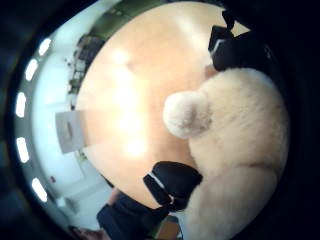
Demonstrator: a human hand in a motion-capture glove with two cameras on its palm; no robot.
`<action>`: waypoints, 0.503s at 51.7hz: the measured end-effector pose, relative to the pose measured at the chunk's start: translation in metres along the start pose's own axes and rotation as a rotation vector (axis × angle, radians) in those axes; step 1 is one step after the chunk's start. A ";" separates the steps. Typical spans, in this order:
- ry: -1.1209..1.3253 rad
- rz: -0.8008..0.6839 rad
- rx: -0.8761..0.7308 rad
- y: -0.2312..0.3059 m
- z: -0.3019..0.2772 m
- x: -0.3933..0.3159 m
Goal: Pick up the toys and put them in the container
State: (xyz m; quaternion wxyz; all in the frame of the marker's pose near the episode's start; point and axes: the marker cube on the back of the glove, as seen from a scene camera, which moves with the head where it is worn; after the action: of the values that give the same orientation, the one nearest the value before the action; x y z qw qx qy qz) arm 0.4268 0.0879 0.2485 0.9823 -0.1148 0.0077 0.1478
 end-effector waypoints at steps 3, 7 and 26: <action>0.020 -0.002 -0.006 0.002 0.000 0.002; 0.017 -0.009 0.008 0.005 -0.003 0.002; 0.005 0.021 0.069 0.006 -0.012 -0.012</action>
State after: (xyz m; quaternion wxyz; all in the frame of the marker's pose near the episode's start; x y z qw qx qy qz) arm 0.4134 0.0875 0.2361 0.9840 -0.0812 0.0163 0.1577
